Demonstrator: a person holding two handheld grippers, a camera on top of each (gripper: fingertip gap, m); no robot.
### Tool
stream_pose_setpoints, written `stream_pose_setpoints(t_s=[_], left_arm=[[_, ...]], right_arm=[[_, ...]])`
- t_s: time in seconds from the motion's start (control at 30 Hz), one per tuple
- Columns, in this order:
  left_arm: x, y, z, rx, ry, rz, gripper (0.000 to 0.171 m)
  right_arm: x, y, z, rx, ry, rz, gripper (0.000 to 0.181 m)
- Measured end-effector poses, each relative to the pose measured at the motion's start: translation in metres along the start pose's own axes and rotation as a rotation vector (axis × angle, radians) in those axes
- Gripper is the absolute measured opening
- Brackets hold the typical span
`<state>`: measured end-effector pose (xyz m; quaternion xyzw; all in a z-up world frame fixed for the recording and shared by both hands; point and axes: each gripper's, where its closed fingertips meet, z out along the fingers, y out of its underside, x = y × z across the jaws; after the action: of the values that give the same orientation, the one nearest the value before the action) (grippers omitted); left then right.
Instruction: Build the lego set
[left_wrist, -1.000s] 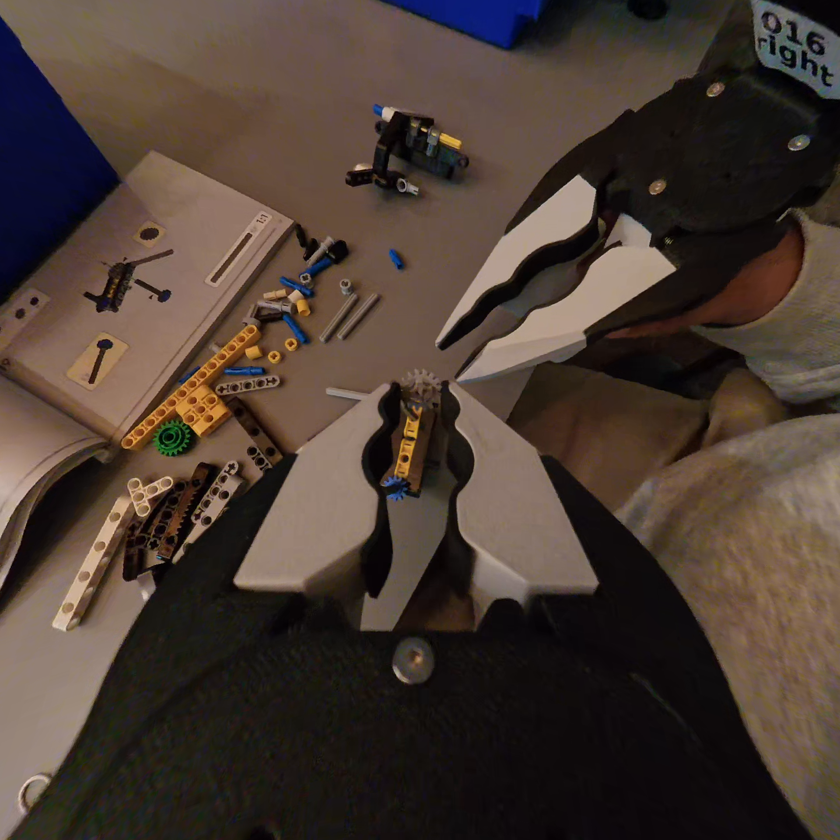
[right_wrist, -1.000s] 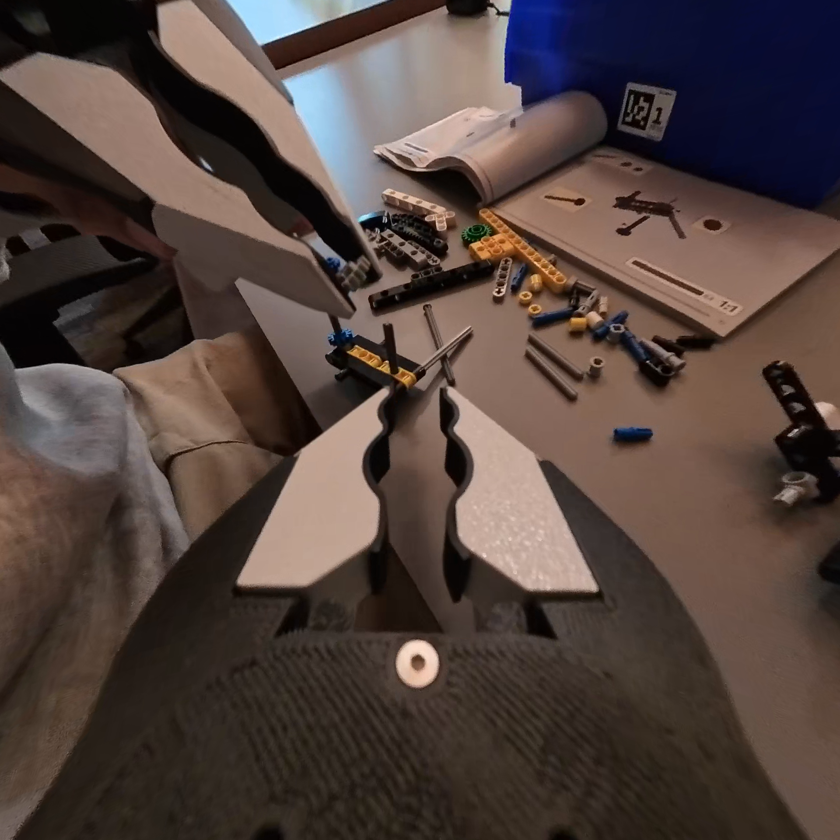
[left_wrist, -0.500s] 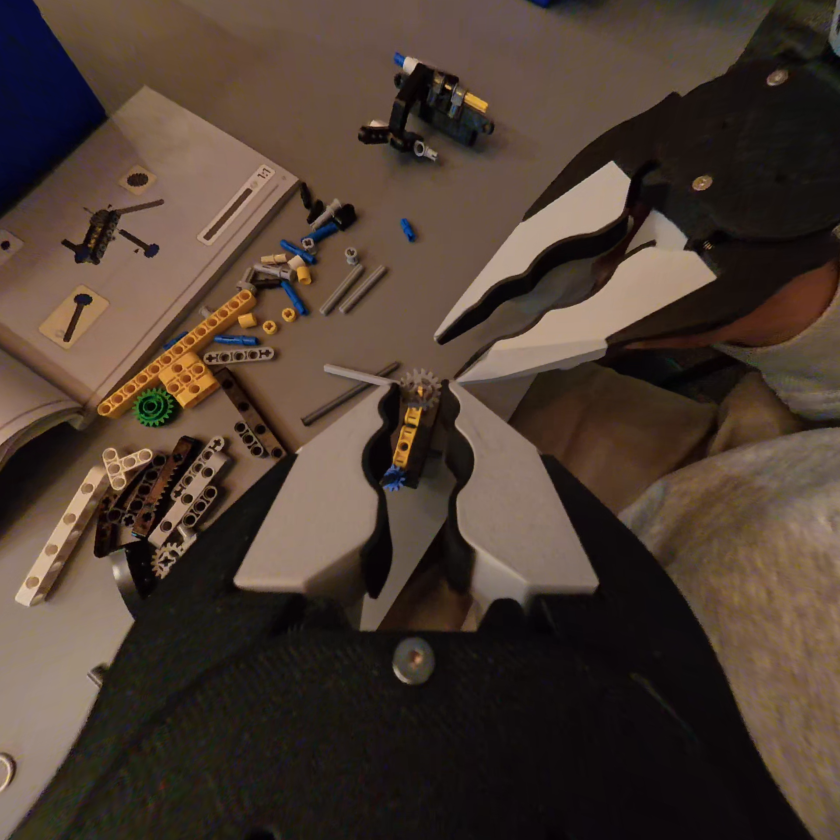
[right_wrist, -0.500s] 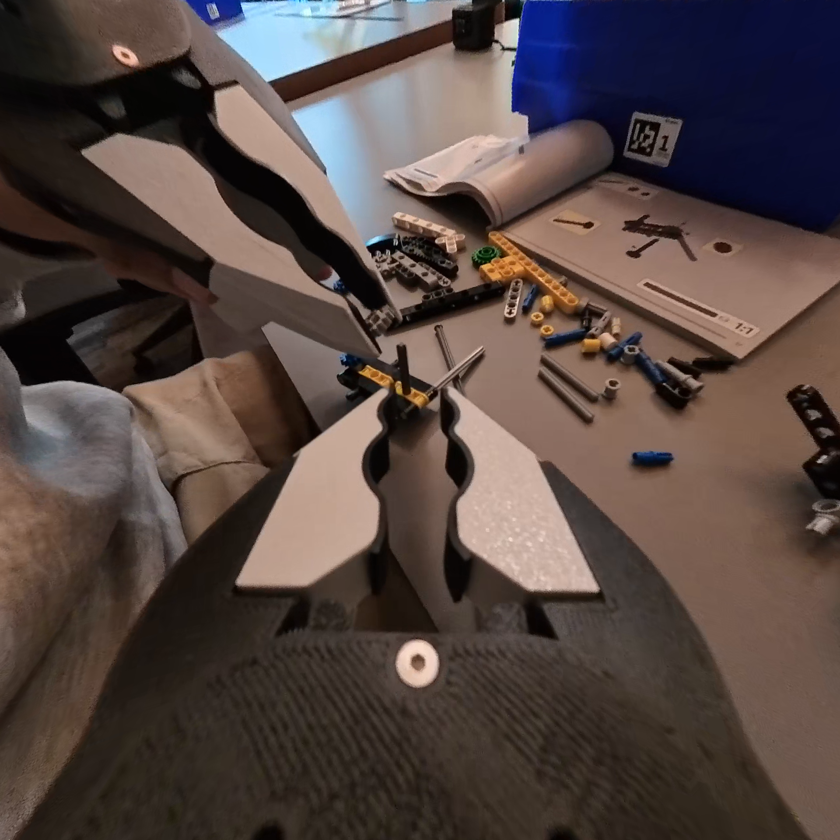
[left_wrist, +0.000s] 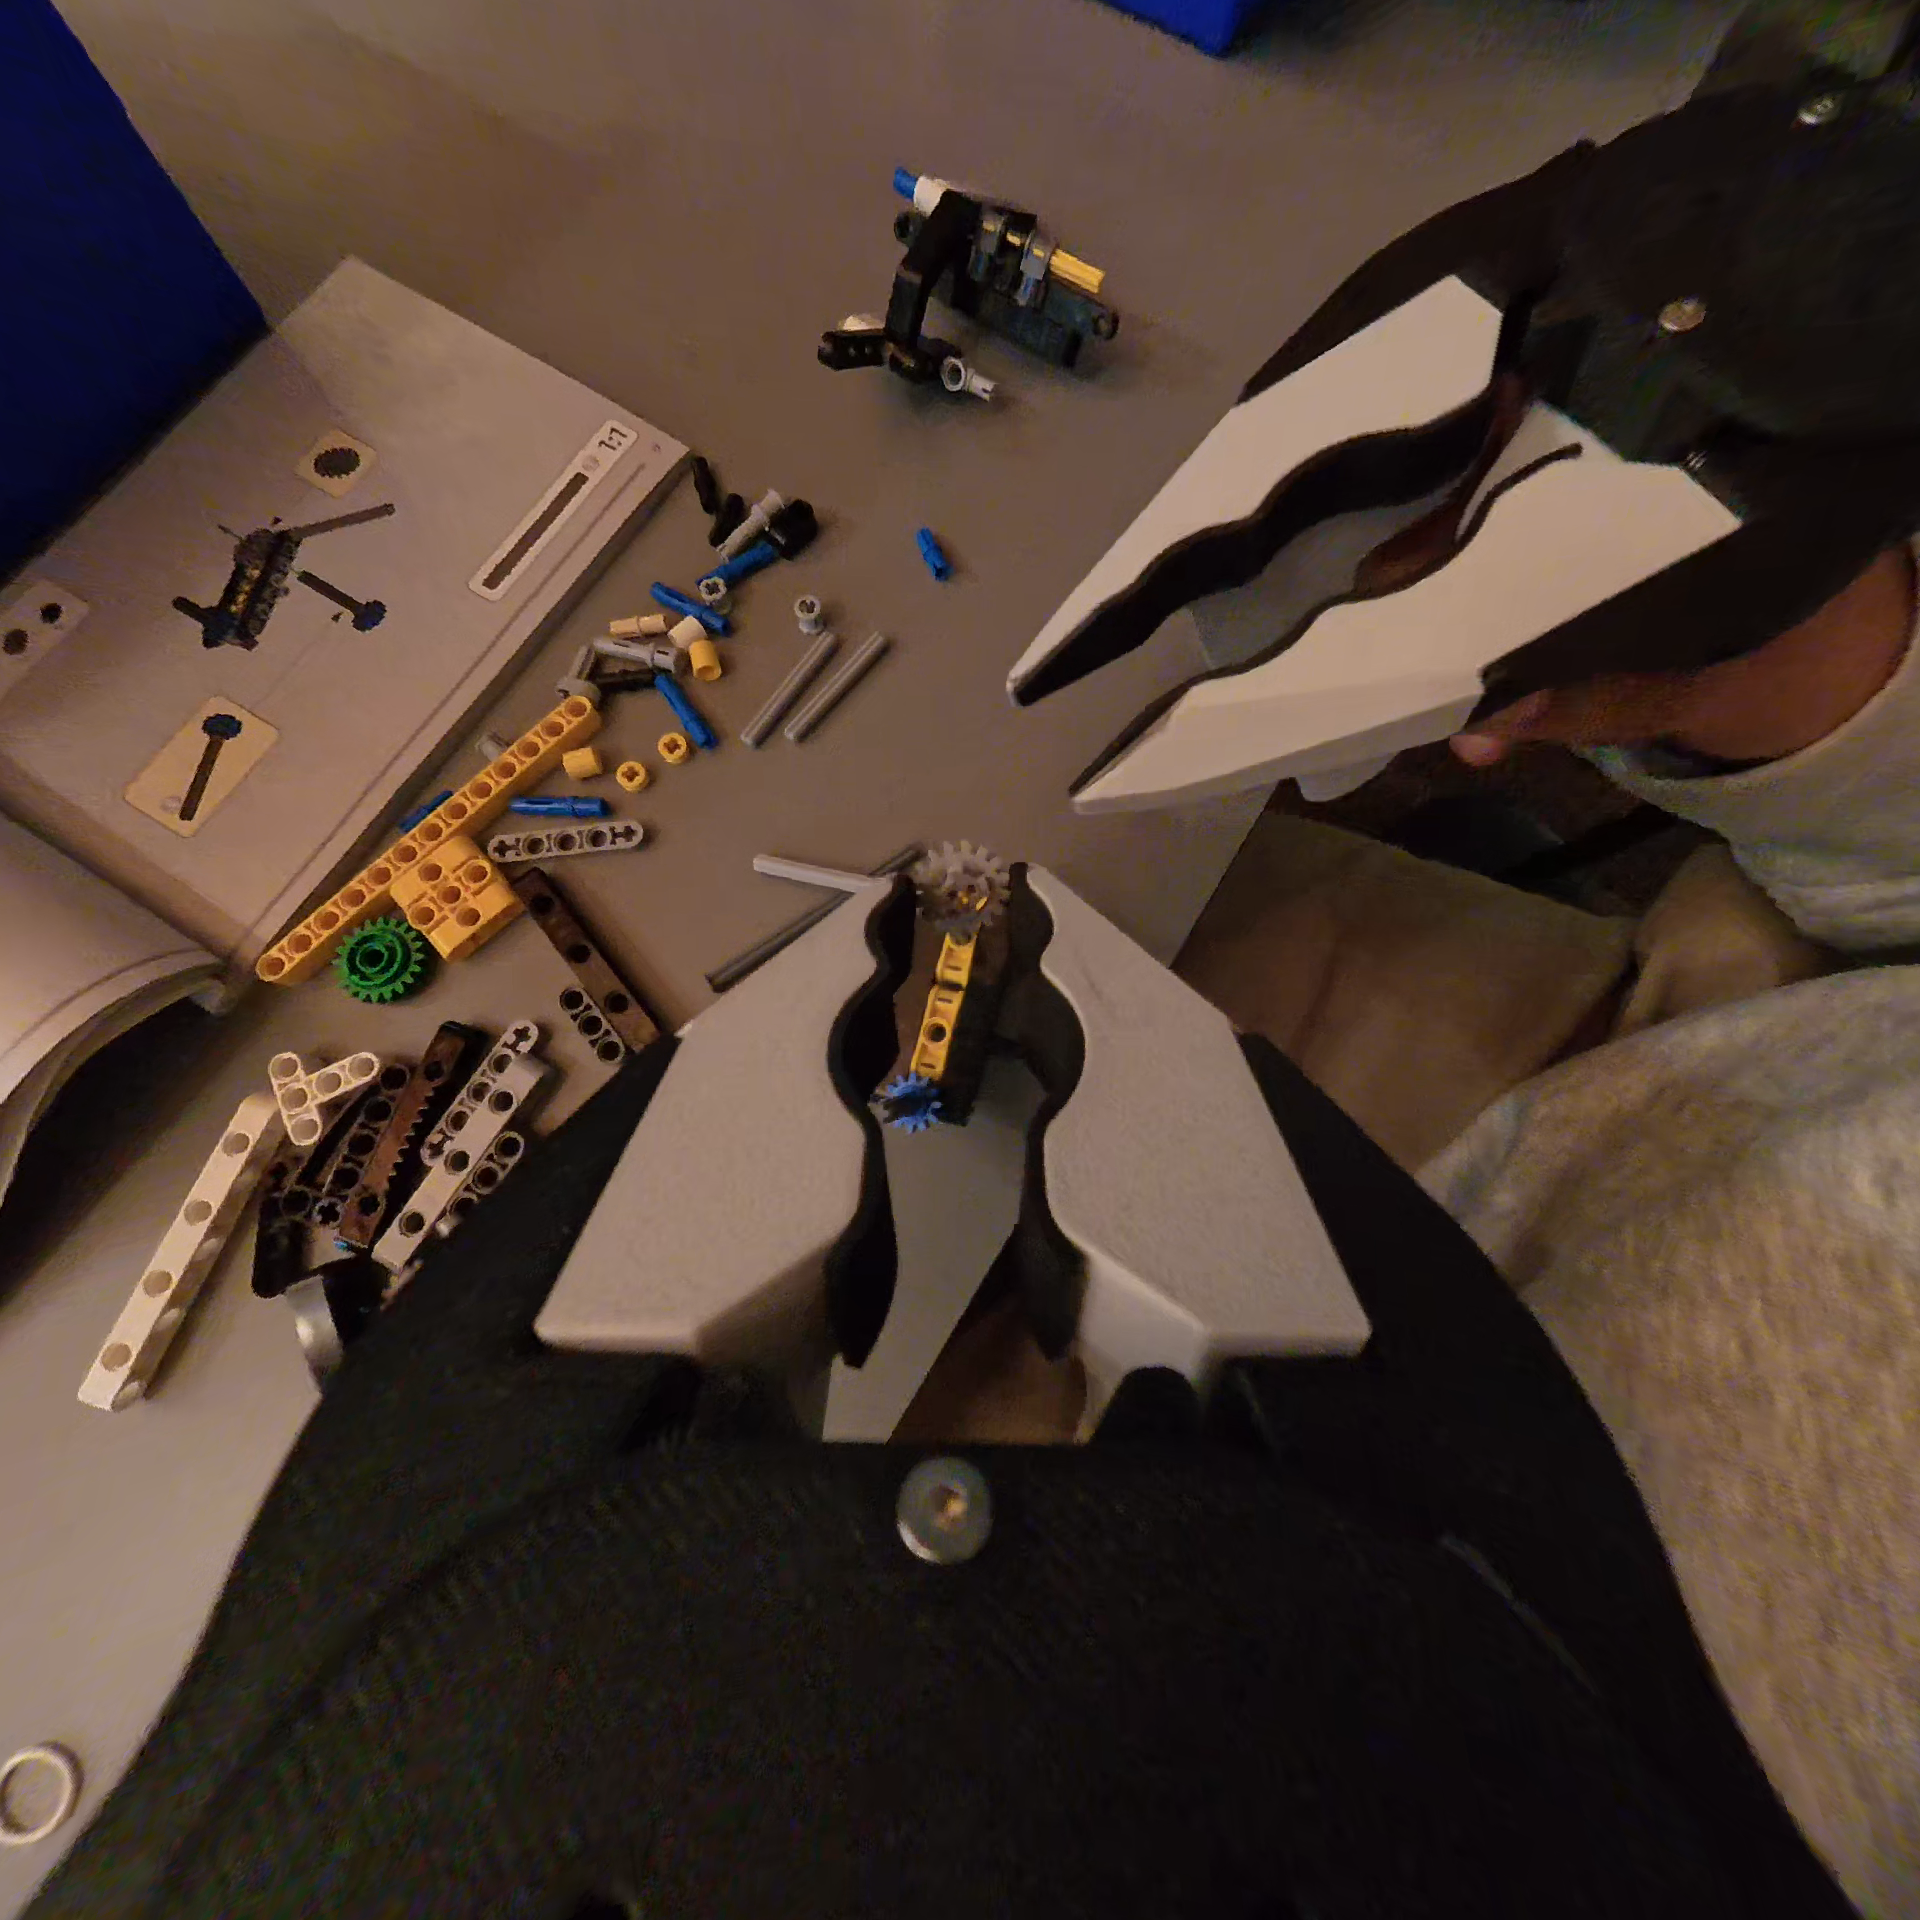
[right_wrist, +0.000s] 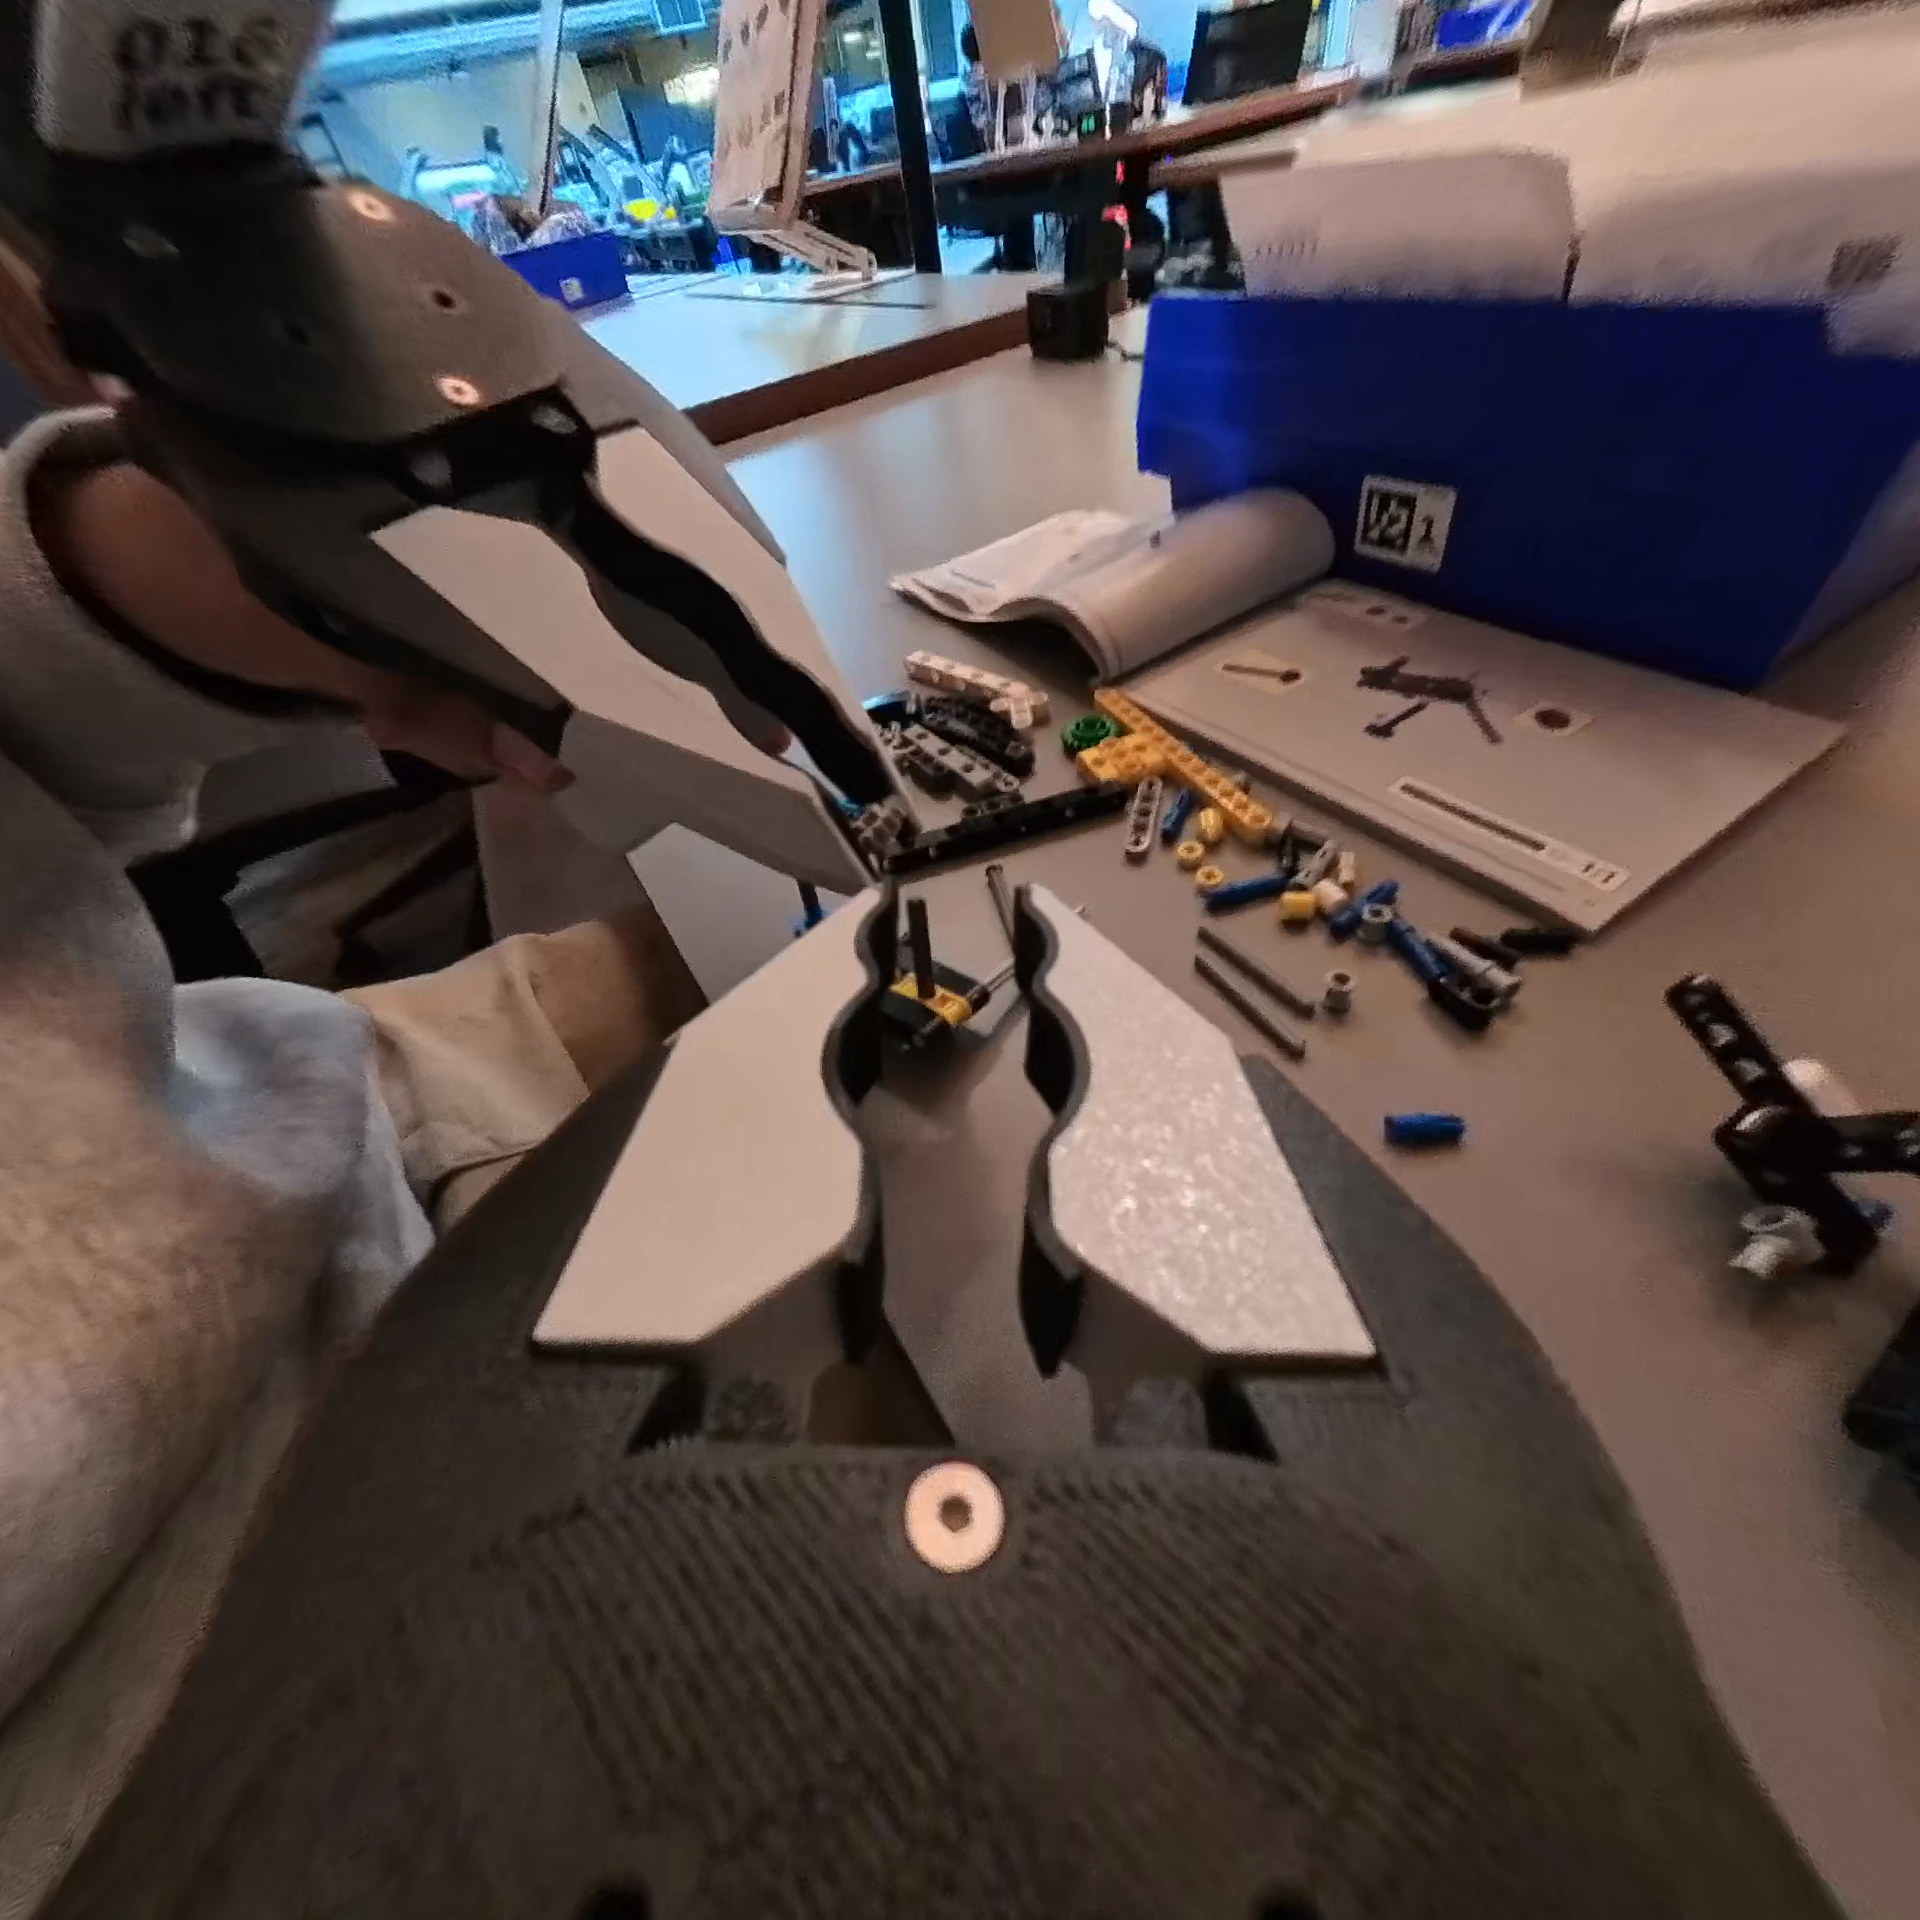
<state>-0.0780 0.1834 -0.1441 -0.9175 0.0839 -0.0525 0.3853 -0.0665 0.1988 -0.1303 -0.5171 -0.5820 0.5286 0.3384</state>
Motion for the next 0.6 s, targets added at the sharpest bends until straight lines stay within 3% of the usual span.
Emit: stream_pose_setpoints(t_s=[0.2, 0.4, 0.6], left_arm=[[-0.001, -0.004, -0.003, 0.063, 0.057, -0.117, 0.018], [0.005, -0.002, -0.004, 0.063, 0.122, -0.161, 0.018], [0.022, -0.01, 0.004, 0.033, 0.212, -0.121, 0.018]], right_arm=[[-0.018, -0.017, 0.004, 0.016, 0.081, -0.299, 0.033], [-0.017, 0.001, 0.016, -0.137, 0.211, -0.641, 0.035], [-0.013, 0.006, 0.009, -0.176, 0.24, -0.718, 0.028]])
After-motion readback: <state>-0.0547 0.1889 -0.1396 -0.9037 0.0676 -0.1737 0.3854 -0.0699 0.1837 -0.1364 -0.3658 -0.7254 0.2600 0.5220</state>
